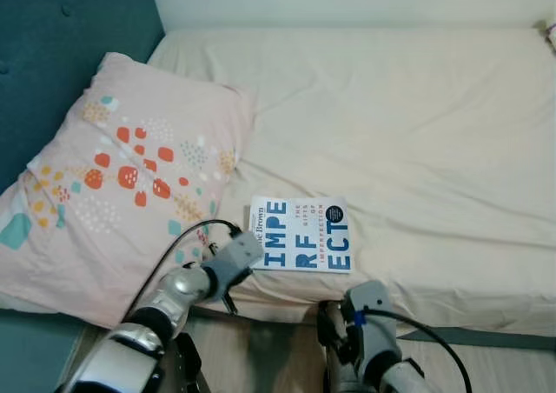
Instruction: Clean up the room
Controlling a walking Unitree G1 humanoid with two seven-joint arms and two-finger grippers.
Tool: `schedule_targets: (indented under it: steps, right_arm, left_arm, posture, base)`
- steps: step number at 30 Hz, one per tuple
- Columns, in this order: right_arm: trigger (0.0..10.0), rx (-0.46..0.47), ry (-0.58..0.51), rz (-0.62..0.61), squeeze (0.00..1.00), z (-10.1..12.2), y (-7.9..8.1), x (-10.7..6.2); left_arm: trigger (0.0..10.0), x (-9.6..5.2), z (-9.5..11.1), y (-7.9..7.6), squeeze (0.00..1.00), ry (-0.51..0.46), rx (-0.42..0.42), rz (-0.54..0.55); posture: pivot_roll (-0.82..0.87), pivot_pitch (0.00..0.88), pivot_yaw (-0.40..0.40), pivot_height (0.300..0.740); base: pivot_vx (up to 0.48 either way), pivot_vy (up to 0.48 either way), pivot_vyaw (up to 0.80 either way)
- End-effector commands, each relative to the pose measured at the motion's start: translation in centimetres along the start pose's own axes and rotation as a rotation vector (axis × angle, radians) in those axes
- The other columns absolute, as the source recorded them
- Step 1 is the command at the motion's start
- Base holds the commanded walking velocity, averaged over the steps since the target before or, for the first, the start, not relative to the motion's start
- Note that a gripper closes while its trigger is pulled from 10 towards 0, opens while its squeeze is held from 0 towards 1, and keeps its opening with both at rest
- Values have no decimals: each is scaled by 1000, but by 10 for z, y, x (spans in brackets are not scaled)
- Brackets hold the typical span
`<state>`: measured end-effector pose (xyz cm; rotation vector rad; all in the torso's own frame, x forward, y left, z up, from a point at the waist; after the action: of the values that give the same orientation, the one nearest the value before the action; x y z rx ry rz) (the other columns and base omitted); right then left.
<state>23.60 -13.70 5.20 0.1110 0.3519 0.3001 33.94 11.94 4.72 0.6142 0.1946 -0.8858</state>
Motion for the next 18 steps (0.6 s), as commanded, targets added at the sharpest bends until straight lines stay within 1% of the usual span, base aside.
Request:
schedule_targets:
  steps: [1,2,4,5,6,7,8,9,10,11,12,13,14,15,16,17,18]
  right_arm:
    - [10000,21,17,20,0,-7,2,8]
    - [10000,17,20,30,0,-7,2,12]
    - [10000,17,20,30,0,-7,2,12]
    - [10000,5,25,39,0,-7,2,18]
    - [10000,5,25,39,0,-7,2,18]
    - [10000,-25,35,35,0,-8,1,24]
    - [10000,-25,35,35,0,-8,1,24]
    - [10000,-43,39,23,0,-7,-2,30]
    - [10000,-56,21,0,0,-2,-6,40]
    - [10000,-56,21,0,0,-2,-6,40]
    - [10000,-54,10,-7,0,1,-7,43]
    - [10000,-63,-1,-15,0,3,-8,46]
    - [10000,-63,-1,-15,0,3,-8,46]
    - [10000,-71,-13,-25,0,6,-10,49]
    - [10000,-71,-13,-25,0,6,-10,49]
    - [10000,-63,-22,-37,0,7,-11,52]
    - [10000,-63,-22,-37,0,7,-11,52]
  left_arm:
    - [0,-18,-13,-5,0,-47,-76,-38]
    - [0,-24,-13,-3,0,-74,-101,-25]
    - [0,-24,-13,-3,0,-74,-101,-25]
    - [0,-29,-11,4,0,-113,-143,29]
    - [0,-29,-11,4,0,-113,-143,29]
    - [5804,-33,-8,14,0,-133,-182,130]
    - [5804,-33,-8,14,0,-133,-182,130]
    - [9176,-35,-7,26,0,-131,-204,256]
    - [10000,-42,-15,49,0,-76,-301,502]
    - [10000,-42,-15,49,0,-76,-301,502]
    - [10000,-45,-18,55,0,-62,-343,571]
    - [10000,-47,-21,58,0,-47,-384,618]
    - [10000,-47,-21,58,0,-47,-384,618]
    - [10000,-48,-22,58,0,-45,-423,656]
    - [10000,-48,-22,58,0,-45,-423,656]
    - [10000,-49,-25,58,0,-25,-453,705]
    - [10000,-49,-25,58,0,-25,-453,705]
  posture:
    - [-95,155,54,556]
    - [-90,149,51,556]
    - [-90,149,51,556]
    - [-68,124,37,556]
    - [-68,124,37,556]
    - [-49,96,21,556]
    - [-49,96,21,556]
    - [-26,67,3,556]
    - [0,36,-13,556]
    - [0,36,-13,556]
    - [0,36,-13,556]
    - [2,30,-15,556]
    - [2,30,-15,556]
    - [8,16,-19,556]
    - [8,16,-19,556]
    - [11,13,-22,556]
    - [11,13,-22,556]
  base:
    - [0,0,0]
    - [0,0,0]
    - [0,0,0]
    - [0,0,0]
    - [0,0,0]
    - [0,0,0]
    - [0,0,0]
    - [0,0,0]
    - [0,0,0]
    - [0,0,0]
    - [0,0,0]
    - [0,0,0]
    - [0,0,0]
    - [0,0,0]
    - [0,0,0]
    - [0,0,0]
    - [0,0,0]
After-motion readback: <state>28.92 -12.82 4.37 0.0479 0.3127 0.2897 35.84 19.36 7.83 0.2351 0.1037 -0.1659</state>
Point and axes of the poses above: a point about 5 cm out from each wrist's last joint towards the gripper, its own x axis pointing out of the wrist towards the gripper, its own z axis along the axis of the wrist's last joint, y = z × x, the point moved 2 cm from there along x, pointing out of the wrist towards the gripper, and after that the axes turned 13 degrees about x, right-handed, at the moved point
